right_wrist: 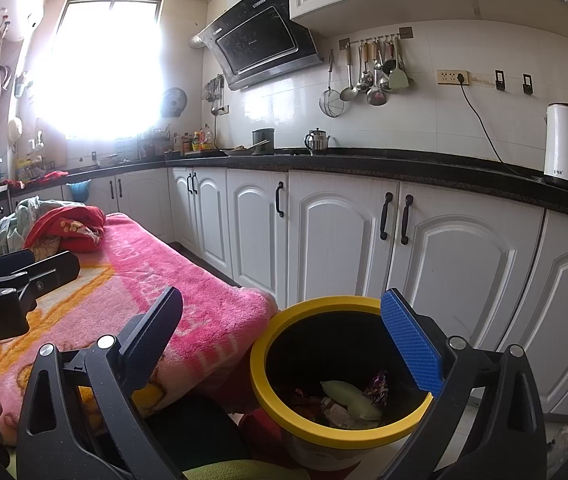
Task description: Collect trash
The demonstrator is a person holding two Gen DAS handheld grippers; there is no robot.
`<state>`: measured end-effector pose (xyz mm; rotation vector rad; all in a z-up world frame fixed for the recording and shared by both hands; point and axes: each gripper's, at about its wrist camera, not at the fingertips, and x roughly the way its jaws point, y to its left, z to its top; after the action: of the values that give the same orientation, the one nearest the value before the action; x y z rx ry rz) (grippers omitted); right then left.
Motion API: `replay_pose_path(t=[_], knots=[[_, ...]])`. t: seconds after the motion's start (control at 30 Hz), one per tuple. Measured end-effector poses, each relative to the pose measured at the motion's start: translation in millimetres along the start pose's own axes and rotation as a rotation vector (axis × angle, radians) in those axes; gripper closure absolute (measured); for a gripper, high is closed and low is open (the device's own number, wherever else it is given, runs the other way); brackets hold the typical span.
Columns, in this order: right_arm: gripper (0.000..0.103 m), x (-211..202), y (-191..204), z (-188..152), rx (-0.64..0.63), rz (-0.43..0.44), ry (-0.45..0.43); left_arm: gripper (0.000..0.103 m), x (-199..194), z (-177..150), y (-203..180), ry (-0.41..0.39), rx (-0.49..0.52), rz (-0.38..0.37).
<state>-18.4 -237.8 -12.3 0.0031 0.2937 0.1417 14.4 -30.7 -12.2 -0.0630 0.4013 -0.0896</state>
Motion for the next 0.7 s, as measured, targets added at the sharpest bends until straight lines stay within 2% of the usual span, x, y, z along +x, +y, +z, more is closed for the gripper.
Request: replay_pose_path(t=[0.57, 0.7], knots=[[0.006, 0.7, -1.3, -1.5, 0.001, 0.003, 0.004, 0.011, 1.7, -1.1, -0.8, 0.014, 0.000, -0.003], [0.006, 0.4, -1.7, -2.7, 0.003, 0.003, 0.006, 0.011, 7.2, -3.7, -3.6, 0.047, 0.004, -0.020]])
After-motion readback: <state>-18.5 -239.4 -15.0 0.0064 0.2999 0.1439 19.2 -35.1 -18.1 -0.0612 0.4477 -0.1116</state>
